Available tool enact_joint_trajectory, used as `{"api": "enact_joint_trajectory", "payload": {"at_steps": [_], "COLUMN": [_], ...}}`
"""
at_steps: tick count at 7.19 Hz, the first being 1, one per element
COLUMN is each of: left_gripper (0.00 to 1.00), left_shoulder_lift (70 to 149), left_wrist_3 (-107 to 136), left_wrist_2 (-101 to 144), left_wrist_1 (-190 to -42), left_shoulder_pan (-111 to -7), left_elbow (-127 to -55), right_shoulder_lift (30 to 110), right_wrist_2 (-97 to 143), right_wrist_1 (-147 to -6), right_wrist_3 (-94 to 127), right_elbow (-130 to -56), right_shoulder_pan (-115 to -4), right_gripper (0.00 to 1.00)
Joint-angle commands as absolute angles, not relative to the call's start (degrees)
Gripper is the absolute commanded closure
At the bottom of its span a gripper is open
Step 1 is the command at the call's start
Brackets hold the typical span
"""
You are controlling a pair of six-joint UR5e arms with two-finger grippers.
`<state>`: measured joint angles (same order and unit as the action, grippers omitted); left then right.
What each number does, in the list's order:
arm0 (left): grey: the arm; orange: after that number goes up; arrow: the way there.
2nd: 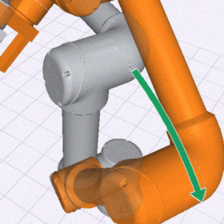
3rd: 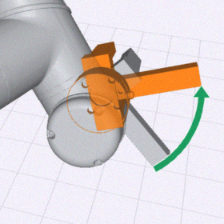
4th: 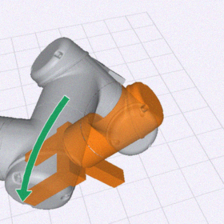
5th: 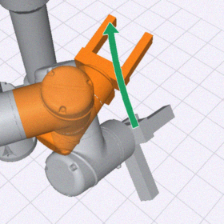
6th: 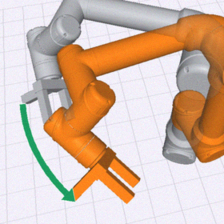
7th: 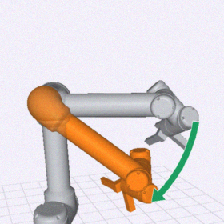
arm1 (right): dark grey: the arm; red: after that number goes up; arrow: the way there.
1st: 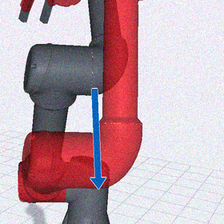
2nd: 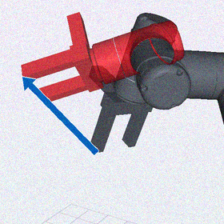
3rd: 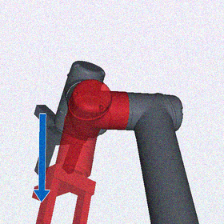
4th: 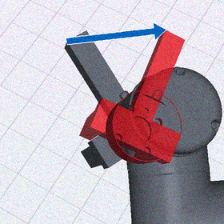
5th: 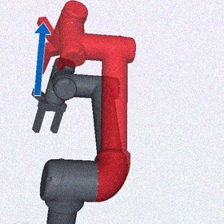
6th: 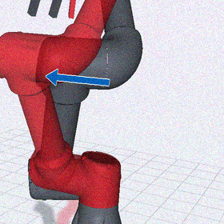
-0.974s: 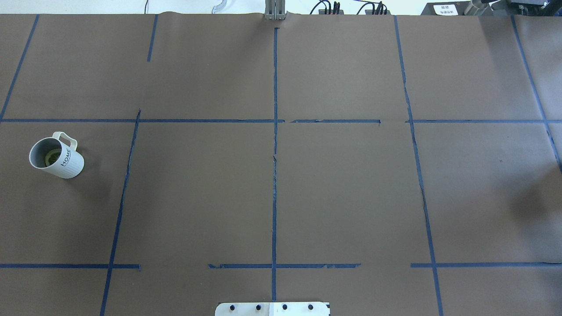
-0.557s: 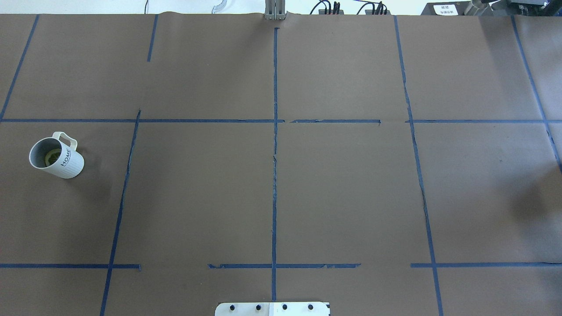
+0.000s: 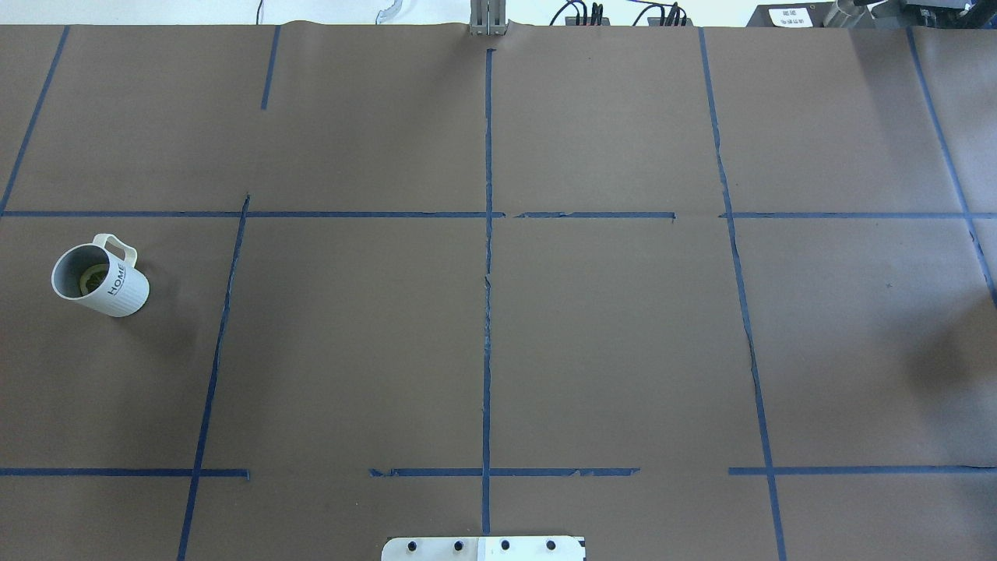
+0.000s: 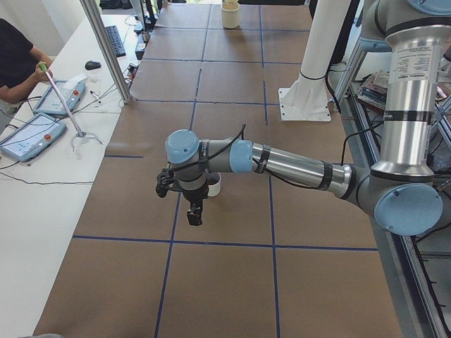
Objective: Left arm hands cup to right arm to dump lemon
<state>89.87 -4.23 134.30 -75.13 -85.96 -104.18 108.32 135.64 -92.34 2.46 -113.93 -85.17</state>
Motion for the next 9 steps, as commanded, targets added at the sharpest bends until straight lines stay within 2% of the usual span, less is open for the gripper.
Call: {"api": "enact_joint_trajectory", "payload": {"at_steps": [1, 2, 4, 6, 8, 9], "left_gripper": [0.00, 0.00, 0.00, 0.00, 0.00, 0.00], "left_shoulder_lift": [89.8, 89.8, 85.0, 85.1, 85.9, 85.9], "left_wrist_3": [2.7, 14.1, 21.8, 38.0, 39.8, 40.1], "left_wrist_2": [137.6, 137.1, 135.7, 124.7, 126.1, 127.2], "left_wrist_1": [-77.8, -83.3, -97.8, -103.7, -106.1, -110.6], "left_shoulder_pan": [-81.9, -75.9, -70.0, -61.0, -60.3, -59.2], "left_elbow": [-106.8, -108.0, -106.7, -106.2, -103.8, -100.2], "right_shoulder_lift": [108.1, 108.3, 108.2, 108.1, 108.1, 108.1], "right_wrist_2": [135.9, 135.9, 136.0, 136.0, 136.7, 136.7], "right_wrist_1": [-89.3, -87.7, -87.6, -87.5, -87.5, -87.5], "right_wrist_3": [2.5, 2.8, 2.6, 2.6, 2.5, 2.6], "right_elbow": [-114.0, -113.9, -113.9, -114.0, -114.0, -114.0], "right_shoulder_pan": [-85.2, -85.2, -85.2, -85.1, -85.1, -85.1], "right_gripper": [0.00, 0.00, 0.00, 0.00, 0.00, 0.00]}}
